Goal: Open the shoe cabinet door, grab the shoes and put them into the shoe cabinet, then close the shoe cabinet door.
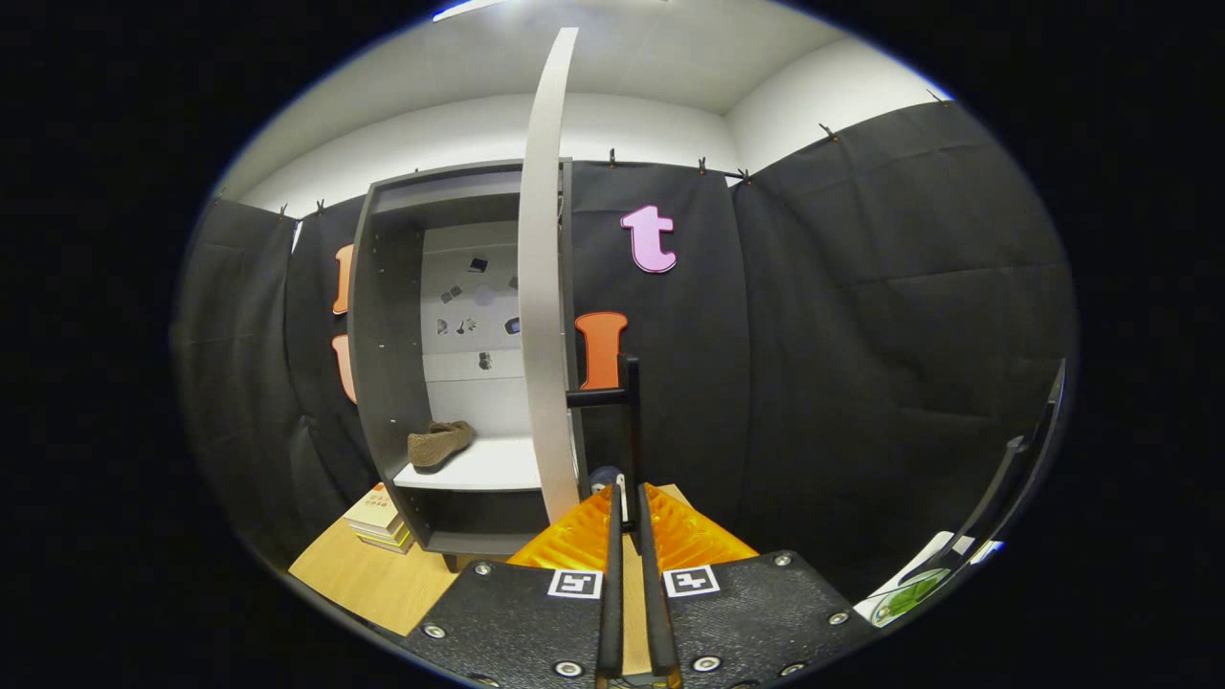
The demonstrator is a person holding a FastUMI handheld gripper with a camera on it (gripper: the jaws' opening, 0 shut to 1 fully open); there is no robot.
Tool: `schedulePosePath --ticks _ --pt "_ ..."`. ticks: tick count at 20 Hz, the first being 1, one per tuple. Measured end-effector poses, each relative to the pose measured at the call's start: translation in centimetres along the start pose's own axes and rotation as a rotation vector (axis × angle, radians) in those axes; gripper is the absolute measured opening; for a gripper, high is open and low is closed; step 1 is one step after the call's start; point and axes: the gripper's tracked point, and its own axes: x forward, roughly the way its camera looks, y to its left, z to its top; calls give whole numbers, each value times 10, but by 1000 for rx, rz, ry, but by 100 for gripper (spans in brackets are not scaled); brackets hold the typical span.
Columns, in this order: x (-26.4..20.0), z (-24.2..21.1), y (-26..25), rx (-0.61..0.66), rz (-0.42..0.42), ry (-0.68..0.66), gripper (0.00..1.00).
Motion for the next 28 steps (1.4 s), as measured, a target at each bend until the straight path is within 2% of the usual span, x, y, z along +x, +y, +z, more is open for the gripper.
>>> schedulePosePath --ticks 12,16,18,28 --pt "-7 -3 3 8 -26 12 10" --pt "-10 -7 14 11 7 25 9" --pt "-10 -7 24 23 38 17 14" --pt "-51 -58 54 22 128 273 14"
